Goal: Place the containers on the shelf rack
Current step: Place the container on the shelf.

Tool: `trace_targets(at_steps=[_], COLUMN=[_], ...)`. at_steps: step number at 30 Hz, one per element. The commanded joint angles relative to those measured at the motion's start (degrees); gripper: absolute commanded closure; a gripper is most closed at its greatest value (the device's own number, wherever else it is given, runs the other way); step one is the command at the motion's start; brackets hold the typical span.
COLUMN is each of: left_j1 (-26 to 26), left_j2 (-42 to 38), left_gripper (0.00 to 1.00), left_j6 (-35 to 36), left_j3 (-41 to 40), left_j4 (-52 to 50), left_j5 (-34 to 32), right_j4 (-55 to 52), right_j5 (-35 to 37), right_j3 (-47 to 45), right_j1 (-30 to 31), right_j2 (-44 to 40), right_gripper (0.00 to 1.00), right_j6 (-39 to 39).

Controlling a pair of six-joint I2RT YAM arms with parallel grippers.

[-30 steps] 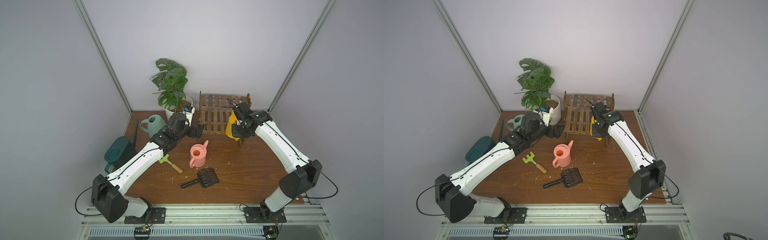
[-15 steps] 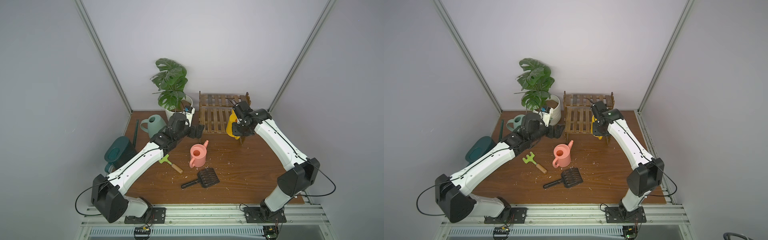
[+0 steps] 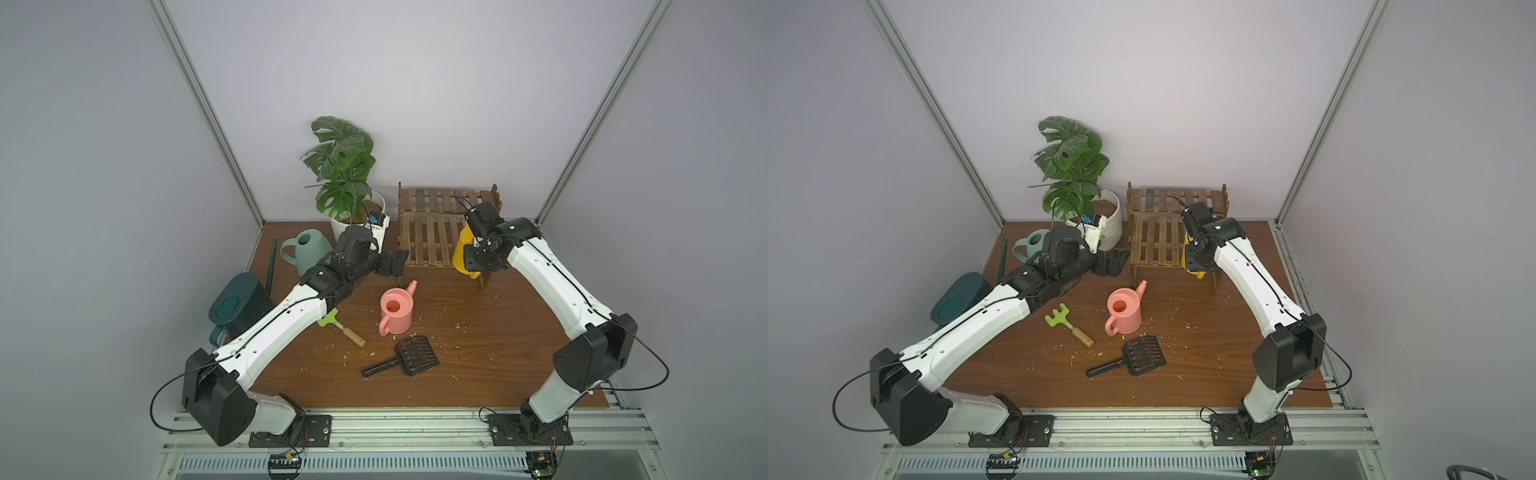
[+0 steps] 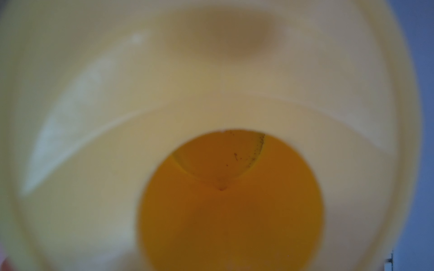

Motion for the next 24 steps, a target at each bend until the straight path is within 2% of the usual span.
trace_targets(at_steps=[1,24], left_j1=[0.6,0.6], left_j2=[-1.2,-2.5], left_gripper=[0.01,0.01], left_j6=[0.4,-0.6], left_j3=[-0.4,-0.3], left_j4=[-1.0,-3.9], left_j5=[-0.4,0.0], right_j4=[0.5,2.8], right_j5=[1.0,-1.4], right_j3=[-0.2,-3.1], right_j1=[-0.2,-0.2], right_j2=[-1.7,-8.9], right_gripper=[0.58,0.49], right_j6=[-0.3,-2.2])
